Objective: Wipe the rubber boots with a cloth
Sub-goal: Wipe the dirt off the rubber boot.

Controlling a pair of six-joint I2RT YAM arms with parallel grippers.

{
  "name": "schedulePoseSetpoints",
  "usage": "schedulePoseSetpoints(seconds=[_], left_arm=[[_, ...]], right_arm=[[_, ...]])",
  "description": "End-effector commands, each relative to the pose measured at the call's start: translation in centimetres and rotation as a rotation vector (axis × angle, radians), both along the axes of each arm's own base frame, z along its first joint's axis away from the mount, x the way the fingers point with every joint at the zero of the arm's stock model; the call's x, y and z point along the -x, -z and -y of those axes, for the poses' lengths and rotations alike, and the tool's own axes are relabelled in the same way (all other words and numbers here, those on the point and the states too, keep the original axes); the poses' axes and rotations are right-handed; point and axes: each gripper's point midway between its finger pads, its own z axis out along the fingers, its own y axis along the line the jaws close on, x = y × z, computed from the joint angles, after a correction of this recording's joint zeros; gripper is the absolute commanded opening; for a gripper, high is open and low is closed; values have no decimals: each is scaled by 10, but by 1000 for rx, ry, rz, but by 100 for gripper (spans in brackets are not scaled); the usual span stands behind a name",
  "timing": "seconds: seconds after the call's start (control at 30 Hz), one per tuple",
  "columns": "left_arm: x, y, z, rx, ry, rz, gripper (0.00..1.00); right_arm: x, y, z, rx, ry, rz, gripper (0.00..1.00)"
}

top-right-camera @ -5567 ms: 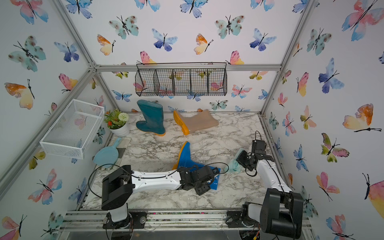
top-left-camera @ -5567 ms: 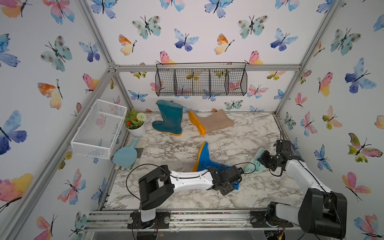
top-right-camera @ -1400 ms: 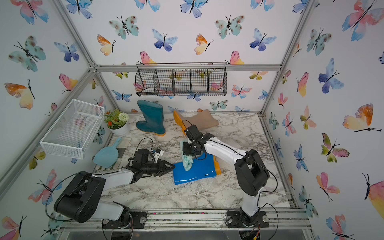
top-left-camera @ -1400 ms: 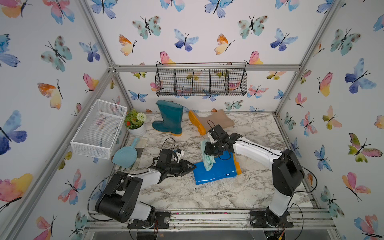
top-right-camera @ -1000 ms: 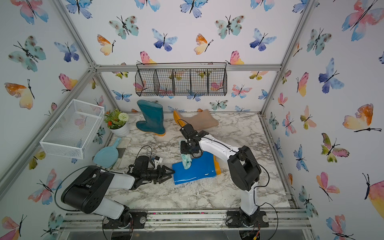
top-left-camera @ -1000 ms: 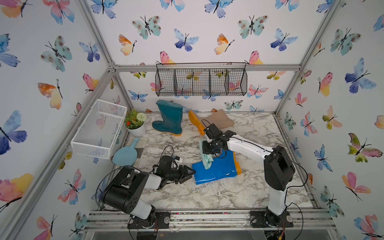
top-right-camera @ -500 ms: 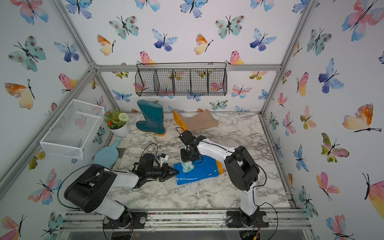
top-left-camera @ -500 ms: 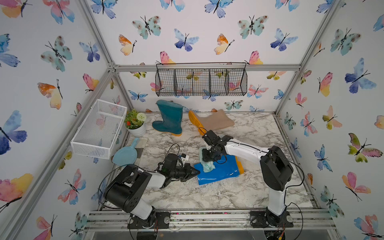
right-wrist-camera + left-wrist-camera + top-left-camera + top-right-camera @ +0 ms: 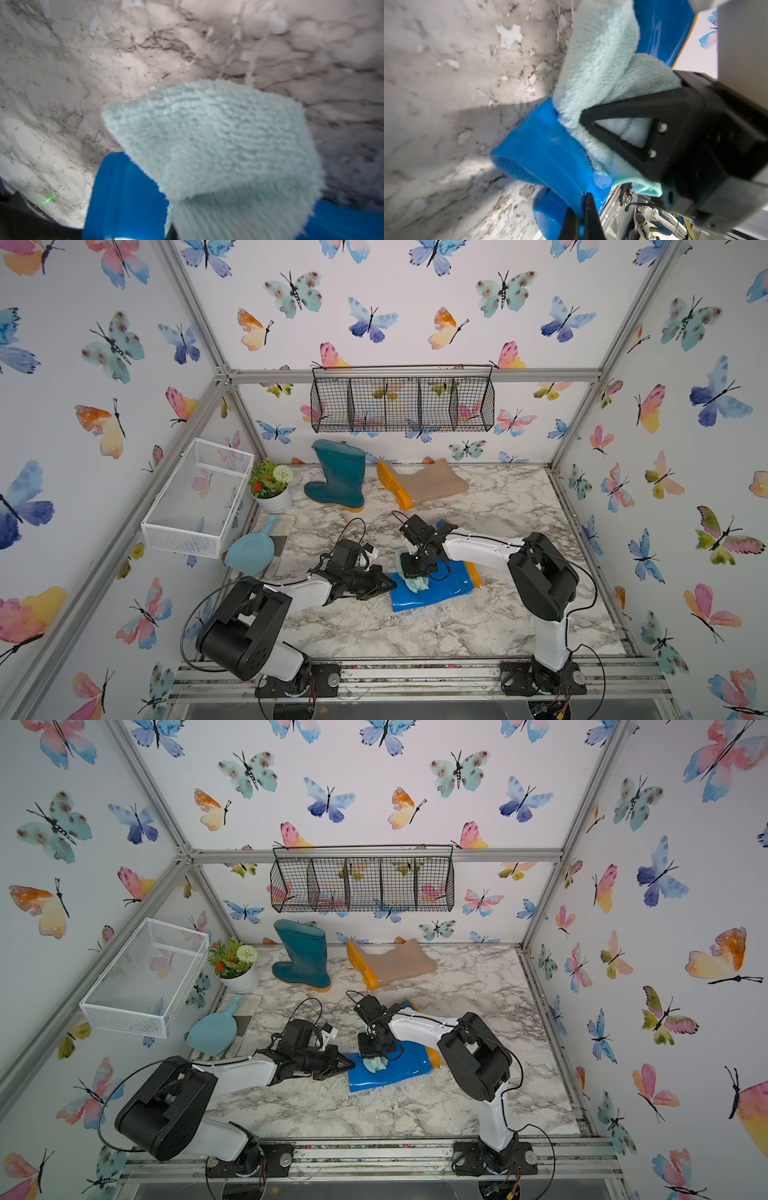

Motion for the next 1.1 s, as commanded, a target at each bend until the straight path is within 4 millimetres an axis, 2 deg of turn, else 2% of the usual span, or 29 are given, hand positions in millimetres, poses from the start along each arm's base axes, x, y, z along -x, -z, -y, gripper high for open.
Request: schedulePoseSetpoints(seconds=[0.0, 0.07, 0.17, 0.27, 0.3, 0.37, 0.4, 0.47, 0.57, 0.63, 0.7, 0.73, 0.8, 0.87, 0.97, 1.03, 1.07], left_arm=[[-4, 10, -17, -101, -33, 56, 0], [1, 16, -22, -118, -46, 40, 0], [8, 27, -28, -144, -62, -6, 0], [10, 32, -30, -136, -71, -30, 0], [9, 31, -30, -119, -77, -28, 0], [8, 30, -32, -95, -91, -25, 0], [6, 29, -34, -86, -95, -24, 0], [4, 26, -36, -80, -97, -16, 0], [3, 23, -39, -77, -88, -4, 0], [5, 21, -39, -68, -77, -1, 0], [5, 20, -39, -61, -70, 4, 0], [5, 19, -39, -60, -67, 6, 0], [5, 19, -38, -55, -63, 11, 0], [3, 17, -38, -55, -60, 18, 0], [-3, 14, -38, -75, -62, 30, 0], [-5, 11, -40, -90, -68, 40, 0], [-7, 7, -40, -91, -69, 53, 0]], right_arm=[[3, 12, 29, 124, 15, -27, 2], [0, 9, 9, 76, 2, -23, 2], [0, 0, -35, 30, -61, 8, 2], [10, -3, -80, -6, -159, 18, 2], [13, -2, -88, -8, -185, 16, 2], [17, 5, -89, 12, -207, 7, 2], [15, 10, -82, 34, -210, 14, 2], [5, 20, -50, 115, -187, 34, 3], [-17, 30, 25, 162, -40, -8, 2], [-31, 26, 72, 182, 58, -8, 3], [-37, 17, 89, 201, 84, 17, 2], [-39, 13, 87, 194, 80, 22, 3], [-38, 12, 65, 113, 72, 0, 2], [-33, 12, 31, 51, 45, -3, 2], [-13, 7, -39, 5, -68, 0, 2], [9, 2, -89, -56, -174, -5, 2], [16, 2, -103, -73, -214, -8, 2]])
